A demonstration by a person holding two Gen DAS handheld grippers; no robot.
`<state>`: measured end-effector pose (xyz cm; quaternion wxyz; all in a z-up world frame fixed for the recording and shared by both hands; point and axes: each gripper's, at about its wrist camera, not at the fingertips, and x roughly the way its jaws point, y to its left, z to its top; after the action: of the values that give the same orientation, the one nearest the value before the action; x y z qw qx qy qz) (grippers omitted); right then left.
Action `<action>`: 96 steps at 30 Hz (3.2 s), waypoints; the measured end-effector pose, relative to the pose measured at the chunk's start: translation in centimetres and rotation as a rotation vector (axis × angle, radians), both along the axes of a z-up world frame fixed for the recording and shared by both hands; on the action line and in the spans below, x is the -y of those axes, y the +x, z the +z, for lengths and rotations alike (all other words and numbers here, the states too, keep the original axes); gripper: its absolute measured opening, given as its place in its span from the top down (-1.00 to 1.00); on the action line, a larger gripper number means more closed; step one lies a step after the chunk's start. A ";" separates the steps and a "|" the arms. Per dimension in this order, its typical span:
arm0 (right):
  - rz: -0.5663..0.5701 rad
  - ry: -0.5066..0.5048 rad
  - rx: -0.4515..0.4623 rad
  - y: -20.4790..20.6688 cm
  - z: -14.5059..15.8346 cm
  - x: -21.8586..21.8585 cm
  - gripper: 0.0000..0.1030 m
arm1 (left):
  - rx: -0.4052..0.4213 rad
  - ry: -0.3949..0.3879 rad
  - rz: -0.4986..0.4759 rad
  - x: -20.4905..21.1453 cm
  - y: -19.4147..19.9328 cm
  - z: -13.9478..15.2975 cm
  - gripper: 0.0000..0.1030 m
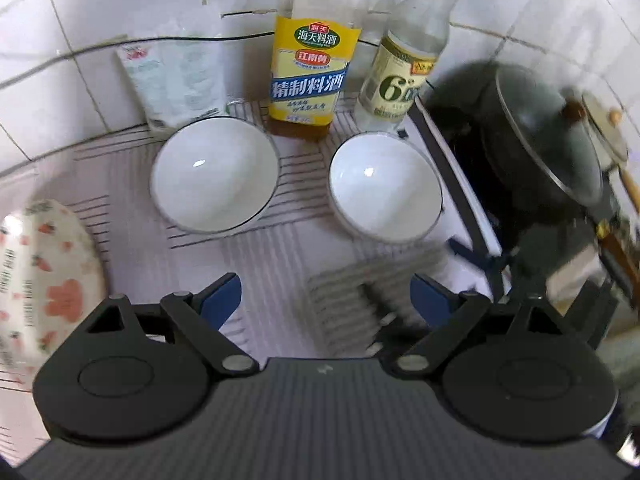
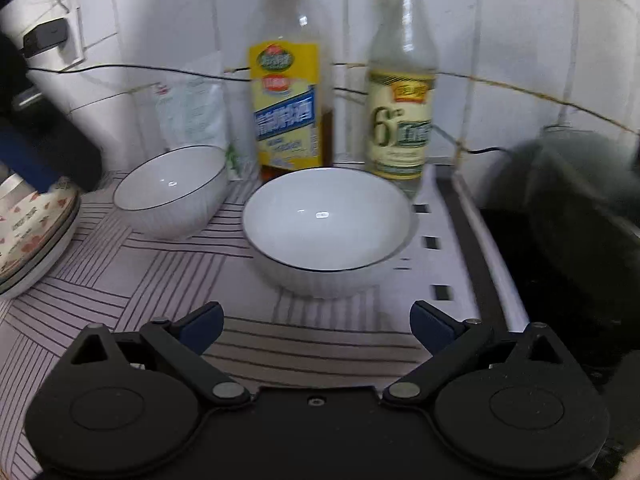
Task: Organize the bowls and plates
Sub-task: 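Grasp a white bowl rim with the right tool while the left tool approaches it, then lift the white bowl with both tools gripping its rim, then carry the white bowl with both tools toward the other bowl by the bottles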
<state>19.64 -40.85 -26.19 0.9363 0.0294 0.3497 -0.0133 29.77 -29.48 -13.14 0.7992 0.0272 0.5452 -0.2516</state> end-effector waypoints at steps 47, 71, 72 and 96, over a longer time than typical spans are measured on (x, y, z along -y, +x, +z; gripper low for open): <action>0.137 -0.065 0.089 -2.0 0.9 -6.0 -0.97 | -0.072 0.026 0.010 -3.4 -1.3 -3.4 0.62; 0.401 -0.046 -0.003 1.2 -3.2 -12.4 -0.96 | -0.165 0.045 0.170 -12.1 -1.7 -7.7 0.61; 0.397 -0.046 -0.020 0.9 -3.0 -12.7 -0.96 | -0.167 0.048 0.168 -12.0 -1.7 -7.7 0.60; 0.239 0.265 -0.016 -1.1 7.7 -6.8 -0.49 | 0.046 -0.039 0.114 -14.6 0.2 1.2 0.08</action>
<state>18.51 -34.01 -18.46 0.9164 0.1106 0.3567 0.1440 30.01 -14.85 -11.91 0.8248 -0.0136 0.5225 -0.2156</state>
